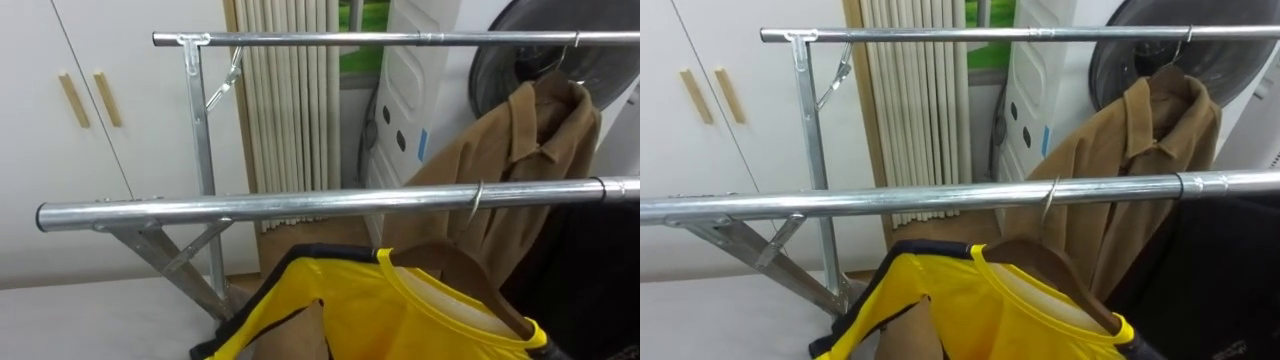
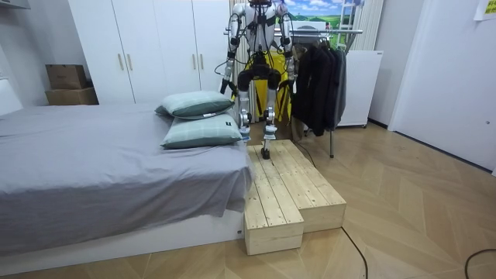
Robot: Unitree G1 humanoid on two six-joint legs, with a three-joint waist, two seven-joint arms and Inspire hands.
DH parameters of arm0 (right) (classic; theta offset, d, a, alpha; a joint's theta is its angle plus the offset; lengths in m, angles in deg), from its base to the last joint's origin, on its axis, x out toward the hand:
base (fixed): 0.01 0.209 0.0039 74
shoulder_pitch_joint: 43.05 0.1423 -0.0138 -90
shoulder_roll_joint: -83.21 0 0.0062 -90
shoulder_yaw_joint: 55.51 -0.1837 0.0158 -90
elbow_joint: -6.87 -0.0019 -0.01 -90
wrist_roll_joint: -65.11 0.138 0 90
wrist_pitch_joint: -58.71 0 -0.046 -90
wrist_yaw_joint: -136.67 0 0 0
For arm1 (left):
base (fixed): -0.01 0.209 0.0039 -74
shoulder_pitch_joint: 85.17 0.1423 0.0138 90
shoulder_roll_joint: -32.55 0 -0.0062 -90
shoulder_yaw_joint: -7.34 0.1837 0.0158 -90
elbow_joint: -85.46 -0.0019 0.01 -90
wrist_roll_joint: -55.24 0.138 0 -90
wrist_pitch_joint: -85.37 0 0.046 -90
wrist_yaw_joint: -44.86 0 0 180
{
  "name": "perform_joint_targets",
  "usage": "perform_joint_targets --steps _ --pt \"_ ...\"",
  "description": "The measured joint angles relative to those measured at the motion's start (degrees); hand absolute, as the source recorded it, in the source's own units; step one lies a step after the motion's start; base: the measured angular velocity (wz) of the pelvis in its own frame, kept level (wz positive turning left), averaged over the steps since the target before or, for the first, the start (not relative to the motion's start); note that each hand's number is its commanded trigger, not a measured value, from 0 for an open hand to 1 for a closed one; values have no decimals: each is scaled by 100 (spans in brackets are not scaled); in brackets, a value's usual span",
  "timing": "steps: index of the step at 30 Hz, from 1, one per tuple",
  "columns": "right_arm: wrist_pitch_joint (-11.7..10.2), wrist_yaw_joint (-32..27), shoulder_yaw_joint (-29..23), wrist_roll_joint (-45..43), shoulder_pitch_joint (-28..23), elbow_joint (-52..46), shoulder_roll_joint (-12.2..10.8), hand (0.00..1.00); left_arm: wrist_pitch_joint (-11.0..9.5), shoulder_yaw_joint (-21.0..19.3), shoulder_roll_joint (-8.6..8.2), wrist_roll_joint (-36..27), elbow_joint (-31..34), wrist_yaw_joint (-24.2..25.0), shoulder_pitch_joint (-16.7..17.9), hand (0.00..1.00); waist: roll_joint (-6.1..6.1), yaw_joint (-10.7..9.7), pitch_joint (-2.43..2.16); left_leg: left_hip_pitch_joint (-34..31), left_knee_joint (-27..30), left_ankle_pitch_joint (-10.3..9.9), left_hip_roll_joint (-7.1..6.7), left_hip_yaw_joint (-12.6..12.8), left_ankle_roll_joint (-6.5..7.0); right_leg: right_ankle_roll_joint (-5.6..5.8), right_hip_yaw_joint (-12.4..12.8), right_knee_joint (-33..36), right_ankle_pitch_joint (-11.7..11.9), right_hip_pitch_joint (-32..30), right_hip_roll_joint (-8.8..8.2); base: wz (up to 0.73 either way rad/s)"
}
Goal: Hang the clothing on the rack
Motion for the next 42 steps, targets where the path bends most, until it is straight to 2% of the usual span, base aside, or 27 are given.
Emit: perform_joint_targets --steps 12,17,22,27,30,31,33,35,36,37,38,39,40,41,42 --pt "72 116 2 329 -55 31 -7 0 121 59 76 -371 -28 283 -25 0 -2 -37 12 -8 -17 0 0 -71 0 0 -79 -1 -6 10 -11 2" --pt "173 105 -1 328 -56 31 -5 0 215 56 119 -528 -59 357 11 0 -7 -30 14 -11 -20 0 3 -86 0 -12 -126 13 -23 10 -17 3" --pt "180 101 11 251 -24 24 -5 0 214 60 125 -547 -74 352 13 0 -30 -11 15 -27 5 0 4 -100 -1 -18 -117 28 -62 -4 -16 1" --pt "179 110 102 28 112 13 20 0 150 58 128 -931 -153 289 -17 0 -49 20 14 -179 120 0 0 -166 0 -33 -147 63 -75 -96 -32 4" --pt "176 108 353 -315 247 -83 112 0 66 62 151 -1015 -135 294 -106 0 -36 44 -1 -535 293 0 -8 -321 -1 -66 -457 142 -60 -262 -116 36" --pt "176 107 405 -479 336 -70 135 0 46 60 149 -1107 -145 293 -144 0 -22 54 29 -630 327 1 -5 -403 -2 -68 -582 150 -60 -287 -132 56" --pt "177 103 461 -709 456 -65 164 0 -29 50 119 -1140 -172 293 -180 0 -4 95 36 -832 391 11 -5 -631 -15 -88 -855 151 -72 -350 -151 70" --pt "181 103 563 -1001 570 -53 219 0 -63 52 112 -1134 -63 333 -282 0 4 174 42 -1191 412 185 -57 -946 -57 -97 -1360 84 -71 -407 -205 116" --pt "181 96 615 -1029 600 -45 242 0 -51 60 108 -1142 17 345 -288 0 -5 167 43 -1284 379 279 -93 -980 -65 -101 -1512 52 -73 -420 -246 156" --pt "191 91 650 -1150 682 42 279 0 -29 115 132 -1080 101 370 -328 0 -25 154 29 -1433 176 518 -96 -698 -34 -132 -1976 -52 -62 -446 -390 179" --pt "256 89 662 -1318 760 76 310 0 41 190 212 -1030 93 400 -460 0 -60 138 19 -1554 230 681 -63 -135 12 -196 -2419 -147 -91 -544 -523 190" --pt "286 92 665 -1374 779 72 375 0 82 206 232 -970 79 430 -511 0 -37 134 50 -1666 521 626 16 268 75 -213 -2649 -150 -122 -554 -558 187" --pt "357 89 656 -1432 774 69 409 0 106 308 288 -955 61 495 -531 0 -19 142 84 -1750 1161 382 195 966 266 -235 -3059 -138 -188 -523 -611 151" --pt "420 87 656 -1471 779 68 425 0 111 330 314 -935 52 532 -507 0 -10 168 85 -1741 1444 272 275 1222 328 -248 -3258 -96 -240 -513 -638 181" --pt "505 49 655 -1530 788 64 455 0 123 367 360 -886 32 587 -474 0 17 149 74 -1634 1902 92 407 1582 385 -246 -3650 -1 -348 -472 -695 183"
